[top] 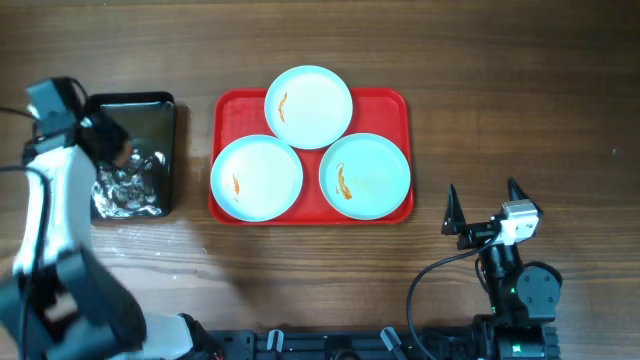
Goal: Clean dirty plates on tray and stack at the side
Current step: 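Lift the sponge with the left gripper toward the red tray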
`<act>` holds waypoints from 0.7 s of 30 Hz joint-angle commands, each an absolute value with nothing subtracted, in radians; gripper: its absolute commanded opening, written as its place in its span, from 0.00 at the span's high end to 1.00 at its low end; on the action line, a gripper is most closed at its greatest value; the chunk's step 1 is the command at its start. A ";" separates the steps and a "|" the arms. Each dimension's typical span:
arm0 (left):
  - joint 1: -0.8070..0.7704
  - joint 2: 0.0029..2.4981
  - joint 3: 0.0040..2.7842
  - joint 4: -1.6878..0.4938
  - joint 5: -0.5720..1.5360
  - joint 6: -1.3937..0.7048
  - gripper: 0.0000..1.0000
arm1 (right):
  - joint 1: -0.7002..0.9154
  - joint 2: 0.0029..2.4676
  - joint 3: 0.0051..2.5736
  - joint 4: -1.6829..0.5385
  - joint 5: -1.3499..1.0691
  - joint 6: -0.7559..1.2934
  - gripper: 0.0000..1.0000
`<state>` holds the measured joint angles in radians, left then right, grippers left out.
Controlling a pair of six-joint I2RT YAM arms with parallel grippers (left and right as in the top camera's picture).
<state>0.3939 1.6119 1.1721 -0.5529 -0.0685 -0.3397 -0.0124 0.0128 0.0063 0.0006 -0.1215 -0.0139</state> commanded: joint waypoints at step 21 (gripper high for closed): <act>0.395 1.177 1.221 -0.451 0.240 -0.189 0.96 | -0.018 0.007 0.005 0.005 -0.104 -0.026 0.00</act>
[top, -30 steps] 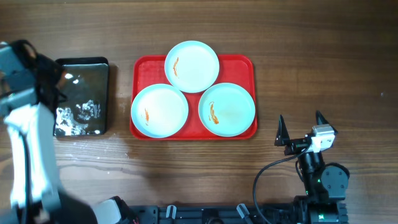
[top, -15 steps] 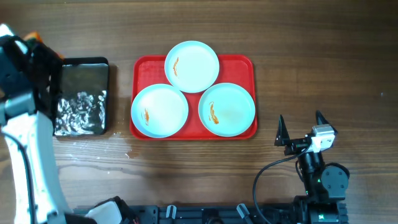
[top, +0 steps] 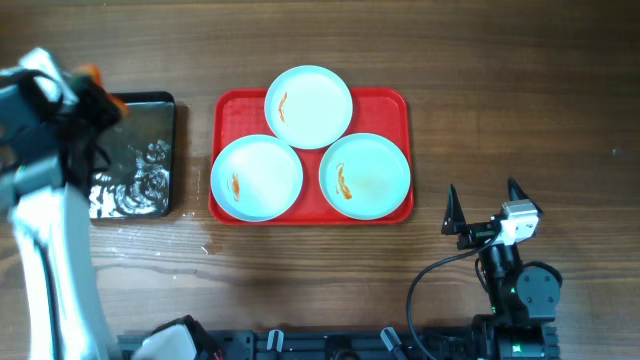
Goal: Clean dirty plates on tray and stack at the side
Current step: 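Lift the sponge with the left gripper toward the red tray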
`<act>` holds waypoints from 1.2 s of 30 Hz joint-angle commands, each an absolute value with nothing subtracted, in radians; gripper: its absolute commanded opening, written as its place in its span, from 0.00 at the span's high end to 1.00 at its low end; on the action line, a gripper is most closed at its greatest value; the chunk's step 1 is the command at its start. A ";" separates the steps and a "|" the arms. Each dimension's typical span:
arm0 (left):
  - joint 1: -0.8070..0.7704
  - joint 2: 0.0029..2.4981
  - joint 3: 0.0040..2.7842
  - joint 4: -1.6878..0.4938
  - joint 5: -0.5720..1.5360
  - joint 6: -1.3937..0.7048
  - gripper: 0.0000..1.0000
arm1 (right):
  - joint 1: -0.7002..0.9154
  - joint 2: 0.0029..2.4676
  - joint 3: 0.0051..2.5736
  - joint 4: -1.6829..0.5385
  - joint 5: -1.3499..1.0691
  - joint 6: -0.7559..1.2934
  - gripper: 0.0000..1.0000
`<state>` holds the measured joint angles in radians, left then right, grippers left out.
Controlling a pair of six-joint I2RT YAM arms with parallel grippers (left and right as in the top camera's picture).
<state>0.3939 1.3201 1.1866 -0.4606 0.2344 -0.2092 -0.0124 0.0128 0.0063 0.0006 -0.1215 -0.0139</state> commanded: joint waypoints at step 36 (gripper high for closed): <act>0.262 1.214 1.551 -1.127 0.453 -0.250 0.93 | -0.018 0.007 0.005 0.137 -0.710 0.682 0.00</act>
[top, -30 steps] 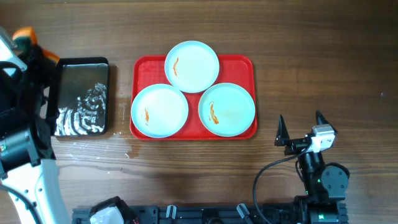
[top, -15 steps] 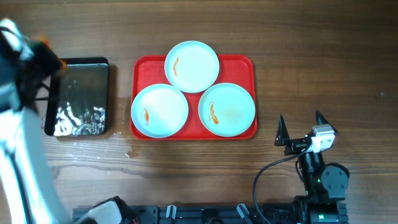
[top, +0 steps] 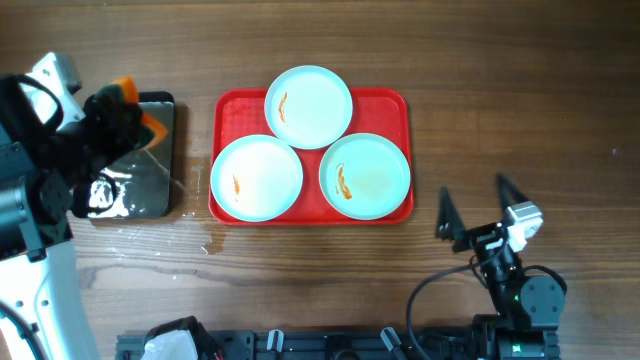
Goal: Clean dirty plates on tray and stack at the side
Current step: 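Lift the sponge with the left gripper toward the red tray, then grasp the rim of the front-left plate with the right gripper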
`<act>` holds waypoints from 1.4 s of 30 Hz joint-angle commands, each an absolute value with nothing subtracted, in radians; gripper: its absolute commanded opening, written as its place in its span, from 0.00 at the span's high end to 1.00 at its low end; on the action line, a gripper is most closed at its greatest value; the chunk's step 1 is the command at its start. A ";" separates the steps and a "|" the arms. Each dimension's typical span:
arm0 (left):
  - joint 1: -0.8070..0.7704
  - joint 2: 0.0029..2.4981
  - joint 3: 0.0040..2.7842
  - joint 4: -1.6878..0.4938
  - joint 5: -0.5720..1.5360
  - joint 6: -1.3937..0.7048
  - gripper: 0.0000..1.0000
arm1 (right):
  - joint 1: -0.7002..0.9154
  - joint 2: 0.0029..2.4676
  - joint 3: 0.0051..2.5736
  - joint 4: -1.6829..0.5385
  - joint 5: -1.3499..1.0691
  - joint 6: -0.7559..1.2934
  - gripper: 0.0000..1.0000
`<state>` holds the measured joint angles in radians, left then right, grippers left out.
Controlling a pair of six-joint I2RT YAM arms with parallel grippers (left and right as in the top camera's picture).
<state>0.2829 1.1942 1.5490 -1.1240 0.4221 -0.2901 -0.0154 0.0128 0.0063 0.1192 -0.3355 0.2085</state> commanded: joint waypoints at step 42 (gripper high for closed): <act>0.095 1.676 1.356 -1.092 0.410 -0.112 0.96 | 0.536 1.932 1.326 -0.535 -0.501 0.540 0.35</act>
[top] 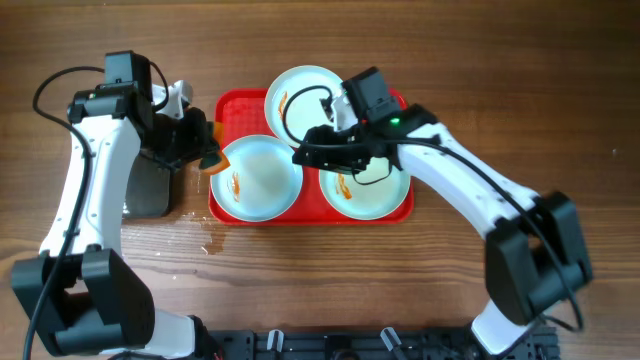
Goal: Clean dirty plates on tray and stack at the side
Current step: 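Grasp the rim of the front-left plate with the right gripper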
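Note:
Three pale plates with orange smears lie on the red tray [224,103]: a back plate [300,115], a front-left plate [257,180] and a front-right plate [372,188]. My left gripper [207,152] is shut on an orange sponge [213,158] at the left rim of the front-left plate. Reaching across the tray from the right, my right gripper [300,156] has its tips at that plate's right rim. Whether they grip the rim does not show. The right arm covers part of the back plate.
A black water basin [150,190] stands left of the tray, mostly hidden under the left arm. Water drops [210,238] lie on the wooden table in front of the tray's left corner.
My left gripper has moved right from above the basin to the front-left plate's left rim, sponge in hand. The right arm has left its rest spot at the front right and reaches over the tray.
The left gripper was down in the foamy basin while the right arm rested open at the front right. Then the left gripper was lifted above the basin holding an orange sponge. Now both grippers flank the front-left plate.

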`<act>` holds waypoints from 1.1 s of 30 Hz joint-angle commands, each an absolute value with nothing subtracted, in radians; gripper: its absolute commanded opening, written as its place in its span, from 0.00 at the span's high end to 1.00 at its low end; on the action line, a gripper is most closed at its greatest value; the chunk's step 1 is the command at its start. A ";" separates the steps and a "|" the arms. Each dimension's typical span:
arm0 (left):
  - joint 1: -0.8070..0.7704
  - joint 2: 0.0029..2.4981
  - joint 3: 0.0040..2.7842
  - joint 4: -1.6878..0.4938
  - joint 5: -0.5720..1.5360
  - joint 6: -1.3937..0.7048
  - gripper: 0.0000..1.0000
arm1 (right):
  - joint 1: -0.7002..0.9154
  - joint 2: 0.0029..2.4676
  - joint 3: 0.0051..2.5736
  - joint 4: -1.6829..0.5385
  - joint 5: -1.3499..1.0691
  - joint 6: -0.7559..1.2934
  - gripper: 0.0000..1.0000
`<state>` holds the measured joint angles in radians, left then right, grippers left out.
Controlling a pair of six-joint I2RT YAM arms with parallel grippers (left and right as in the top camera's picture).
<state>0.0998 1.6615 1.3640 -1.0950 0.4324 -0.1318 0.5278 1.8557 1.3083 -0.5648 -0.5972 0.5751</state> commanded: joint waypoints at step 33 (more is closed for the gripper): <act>0.095 1.676 1.356 -1.092 0.410 -0.112 0.96 | 0.704 2.290 1.854 -0.927 -0.148 0.447 0.48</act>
